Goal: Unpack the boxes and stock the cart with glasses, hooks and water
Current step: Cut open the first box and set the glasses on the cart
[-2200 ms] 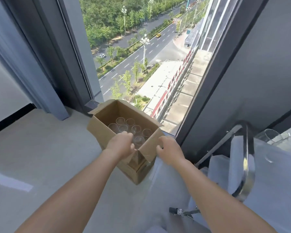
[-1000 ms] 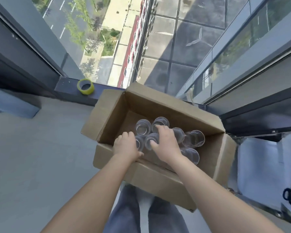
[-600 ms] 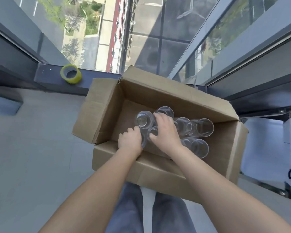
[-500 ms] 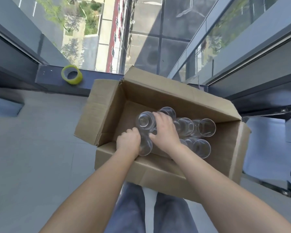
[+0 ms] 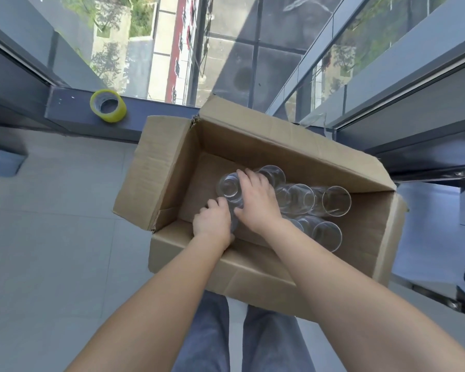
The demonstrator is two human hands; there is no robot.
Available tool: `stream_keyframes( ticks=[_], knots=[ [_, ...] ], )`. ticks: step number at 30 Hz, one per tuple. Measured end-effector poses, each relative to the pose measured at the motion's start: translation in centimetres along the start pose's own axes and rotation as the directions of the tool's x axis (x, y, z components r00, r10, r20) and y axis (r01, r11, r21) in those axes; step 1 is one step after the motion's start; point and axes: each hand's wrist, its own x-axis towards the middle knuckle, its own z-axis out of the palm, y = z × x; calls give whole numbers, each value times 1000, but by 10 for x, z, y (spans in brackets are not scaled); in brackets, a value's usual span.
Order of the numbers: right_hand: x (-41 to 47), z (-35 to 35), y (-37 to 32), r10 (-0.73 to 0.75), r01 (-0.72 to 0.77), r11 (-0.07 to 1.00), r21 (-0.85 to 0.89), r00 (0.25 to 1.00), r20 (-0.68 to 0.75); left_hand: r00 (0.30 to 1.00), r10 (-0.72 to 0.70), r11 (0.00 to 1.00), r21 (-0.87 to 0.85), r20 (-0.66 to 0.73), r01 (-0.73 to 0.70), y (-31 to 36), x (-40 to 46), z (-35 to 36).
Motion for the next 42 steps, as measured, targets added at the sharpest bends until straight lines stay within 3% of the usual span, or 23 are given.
stream_keyframes(
  ticks=[6, 11, 16, 21, 24, 29, 34, 42],
  knots=[
    [11, 1, -1, -20, 23, 996, 83, 999, -31, 998, -51, 996, -77, 25, 53, -24, -4, -17],
    [18, 8, -1, -41, 39, 989, -140, 999, -11, 991, -133, 980, -151, -18, 129, -39, -6, -28],
    [20, 12, -8, -50, 37, 985, -167, 996, -72, 989, -135, 975, -187, -61, 121, -42, -7, -30],
    [-1, 9, -7, 51, -30, 993, 114, 981, -188, 990, -108, 978, -189, -87, 90, -36, -17, -35],
    [-20, 1, -9, 109, -17, 940, 341, 962, -251, 991, -84, 979, -194, -102, 63, -33, -27, -46],
    [-54, -23, -11, 236, -3, 820, 573, 913, -333, 982, -28, 976, -220, -188, -14, -25, -52, -68],
    [-91, -51, -6, 318, 14, 770, 638, 858, -403, 945, 37, 931, -332, -326, -151, -4, -85, -93],
    [-178, -87, 35, 459, -23, 734, 679, 753, -471, 883, 154, 883, -340, -443, -324, 69, -156, -116]
  ],
)
